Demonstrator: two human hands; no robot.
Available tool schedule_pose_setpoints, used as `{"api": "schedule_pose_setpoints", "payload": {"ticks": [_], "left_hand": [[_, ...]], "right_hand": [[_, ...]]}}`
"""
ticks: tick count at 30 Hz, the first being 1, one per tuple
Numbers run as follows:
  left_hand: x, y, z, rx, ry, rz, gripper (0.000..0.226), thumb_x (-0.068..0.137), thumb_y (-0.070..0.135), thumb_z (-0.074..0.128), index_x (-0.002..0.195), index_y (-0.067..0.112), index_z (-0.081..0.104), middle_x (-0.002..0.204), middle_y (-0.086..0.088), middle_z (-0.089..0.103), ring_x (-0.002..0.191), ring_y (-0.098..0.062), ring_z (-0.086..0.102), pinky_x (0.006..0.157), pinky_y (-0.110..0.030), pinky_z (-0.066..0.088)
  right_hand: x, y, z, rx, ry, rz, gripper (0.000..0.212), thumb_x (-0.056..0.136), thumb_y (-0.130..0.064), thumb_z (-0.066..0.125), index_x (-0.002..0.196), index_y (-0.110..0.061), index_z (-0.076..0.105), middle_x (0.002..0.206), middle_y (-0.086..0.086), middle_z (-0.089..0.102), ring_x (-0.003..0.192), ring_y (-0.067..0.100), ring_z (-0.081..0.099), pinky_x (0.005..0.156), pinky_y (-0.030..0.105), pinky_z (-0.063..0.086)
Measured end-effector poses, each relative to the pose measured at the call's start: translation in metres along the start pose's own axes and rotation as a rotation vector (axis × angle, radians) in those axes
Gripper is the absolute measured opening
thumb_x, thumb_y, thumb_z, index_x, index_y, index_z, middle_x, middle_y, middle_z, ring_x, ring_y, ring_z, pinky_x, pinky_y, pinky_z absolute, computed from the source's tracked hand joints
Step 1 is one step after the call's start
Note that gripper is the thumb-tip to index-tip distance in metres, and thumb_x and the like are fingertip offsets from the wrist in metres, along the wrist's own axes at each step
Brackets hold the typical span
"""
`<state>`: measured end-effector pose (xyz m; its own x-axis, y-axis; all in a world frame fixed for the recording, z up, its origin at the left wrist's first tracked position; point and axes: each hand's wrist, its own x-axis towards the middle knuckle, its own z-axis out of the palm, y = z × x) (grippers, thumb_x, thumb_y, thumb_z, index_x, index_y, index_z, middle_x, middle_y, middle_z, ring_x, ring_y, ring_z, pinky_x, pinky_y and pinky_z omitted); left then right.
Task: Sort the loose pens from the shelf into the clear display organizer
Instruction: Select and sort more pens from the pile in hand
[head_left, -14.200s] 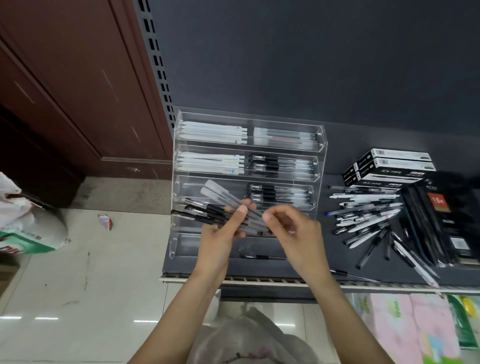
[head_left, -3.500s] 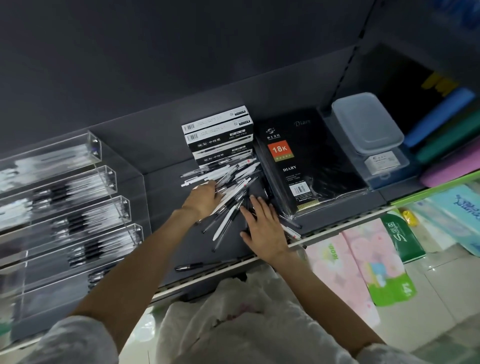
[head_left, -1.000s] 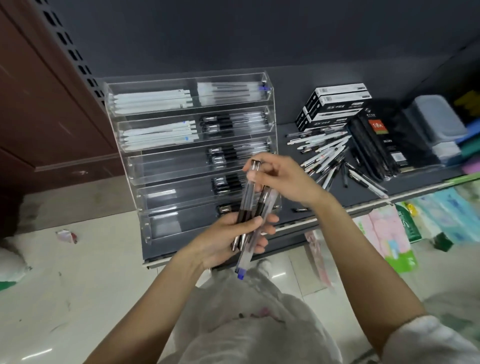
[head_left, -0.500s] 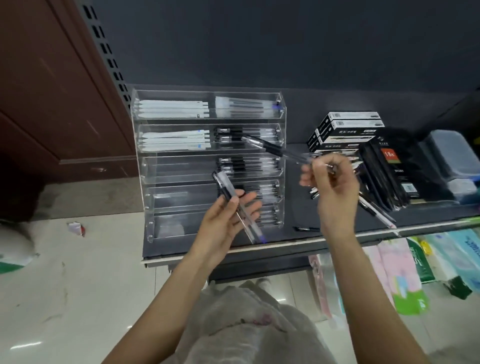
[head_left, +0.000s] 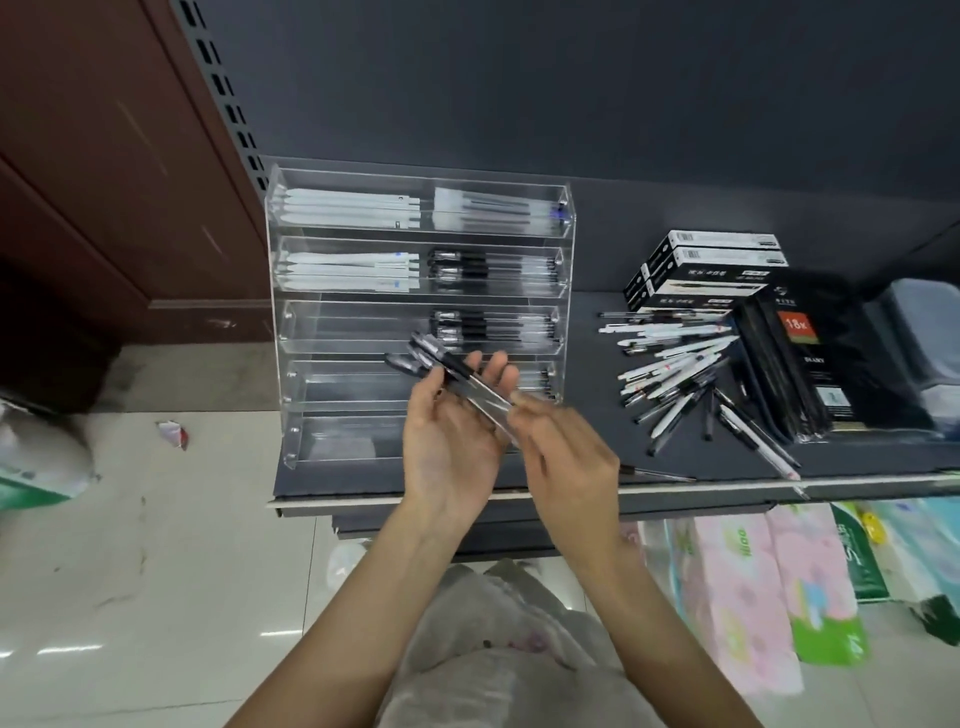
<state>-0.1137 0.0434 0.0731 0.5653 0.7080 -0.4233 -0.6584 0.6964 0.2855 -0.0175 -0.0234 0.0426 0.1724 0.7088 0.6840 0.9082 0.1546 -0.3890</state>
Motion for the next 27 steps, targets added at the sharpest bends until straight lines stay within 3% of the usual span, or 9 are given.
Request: {"api": "schedule_pose_setpoints", "payload": {"ticks": [2, 5, 9, 12, 14, 16, 19, 24, 27], "left_hand": [[-0.001, -0.003, 0.002, 0.038, 0.006, 0.045, 0.025, 0.092, 0.037, 0.048, 0.102, 0.016, 0.056, 0.096, -0.001, 0.066, 0.085, -0.013, 0.064, 0.082, -0.028, 0.051], [0.0, -0.008, 0.0, 0.065, 0.032, 0.118, 0.017, 0.095, 0.019, 0.048, 0.108, 0.011, 0.056, 0.087, 0.001, 0.066, 0.077, -0.01, 0.064, 0.082, -0.027, 0.054], [-0.001, -0.003, -0.006, 0.033, 0.031, 0.167, 0.019, 0.098, 0.011, 0.042, 0.105, 0.008, 0.059, 0.093, -0.003, 0.071, 0.084, -0.012, 0.069, 0.088, -0.036, 0.054], [-0.001, 0.003, -0.01, 0.029, 0.021, 0.217, 0.021, 0.098, 0.007, 0.04, 0.106, 0.009, 0.059, 0.098, -0.003, 0.071, 0.088, -0.012, 0.069, 0.089, -0.039, 0.054], [0.0, 0.005, -0.011, 0.036, 0.035, 0.261, 0.023, 0.098, 0.004, 0.039, 0.107, 0.008, 0.059, 0.097, -0.002, 0.071, 0.086, -0.011, 0.068, 0.087, -0.037, 0.056], [0.001, 0.007, -0.012, 0.043, 0.037, 0.293, 0.024, 0.097, 0.003, 0.039, 0.111, 0.009, 0.058, 0.099, -0.002, 0.071, 0.091, -0.012, 0.068, 0.089, -0.036, 0.055], [0.004, 0.009, -0.014, 0.093, 0.041, 0.335, 0.028, 0.094, 0.009, 0.043, 0.12, 0.008, 0.054, 0.107, -0.003, 0.071, 0.104, -0.016, 0.066, 0.096, -0.038, 0.05], [0.01, 0.009, -0.014, 0.218, 0.023, 0.376, 0.034, 0.097, 0.015, 0.039, 0.129, 0.014, 0.05, 0.123, -0.001, 0.065, 0.114, -0.019, 0.061, 0.096, -0.031, 0.05], [0.016, 0.011, -0.015, 0.274, 0.004, 0.37, 0.037, 0.092, 0.019, 0.044, 0.128, 0.015, 0.05, 0.122, 0.001, 0.066, 0.115, -0.017, 0.061, 0.095, -0.027, 0.05]], "right_hand": [[-0.001, -0.002, 0.0, -0.062, -0.004, -0.095, 0.008, 0.085, 0.004, 0.066, 0.083, -0.003, 0.071, 0.1, 0.008, 0.072, 0.084, 0.023, 0.068, 0.067, 0.032, 0.056], [0.001, -0.002, -0.002, -0.065, -0.004, -0.211, 0.01, 0.086, 0.0, 0.066, 0.08, -0.004, 0.073, 0.099, 0.007, 0.073, 0.089, 0.02, 0.069, 0.07, 0.031, 0.057], [0.002, 0.002, -0.005, 0.061, -0.107, -0.233, 0.009, 0.088, -0.01, 0.066, 0.09, -0.005, 0.074, 0.106, 0.004, 0.071, 0.1, 0.017, 0.065, 0.084, 0.029, 0.054], [0.004, -0.001, -0.005, 0.338, -0.191, 0.033, 0.017, 0.091, -0.016, 0.06, 0.102, -0.007, 0.07, 0.112, -0.002, 0.066, 0.105, 0.005, 0.06, 0.089, 0.019, 0.047], [0.01, -0.008, -0.004, 0.37, -0.215, 0.294, 0.021, 0.093, -0.027, 0.055, 0.106, -0.013, 0.065, 0.108, -0.006, 0.063, 0.094, 0.0, 0.061, 0.075, 0.016, 0.05], [0.017, -0.012, -0.002, 0.437, -0.374, 0.583, 0.021, 0.094, -0.037, 0.052, 0.105, -0.02, 0.056, 0.096, -0.004, 0.063, 0.075, 0.005, 0.064, 0.059, 0.022, 0.052], [0.026, -0.013, 0.002, 0.828, -0.591, 0.947, 0.008, 0.096, -0.023, 0.052, 0.097, -0.015, 0.054, 0.076, 0.003, 0.065, 0.057, 0.016, 0.063, 0.048, 0.026, 0.049], [0.03, -0.011, 0.007, 0.817, -0.547, 0.917, 0.012, 0.096, -0.015, 0.051, 0.092, -0.013, 0.061, 0.065, -0.001, 0.066, 0.061, 0.019, 0.065, 0.059, 0.031, 0.056], [0.031, -0.009, 0.013, 0.772, -0.475, 0.885, 0.013, 0.097, -0.016, 0.05, 0.092, -0.016, 0.063, 0.061, -0.001, 0.064, 0.058, 0.016, 0.063, 0.057, 0.028, 0.053]]}}
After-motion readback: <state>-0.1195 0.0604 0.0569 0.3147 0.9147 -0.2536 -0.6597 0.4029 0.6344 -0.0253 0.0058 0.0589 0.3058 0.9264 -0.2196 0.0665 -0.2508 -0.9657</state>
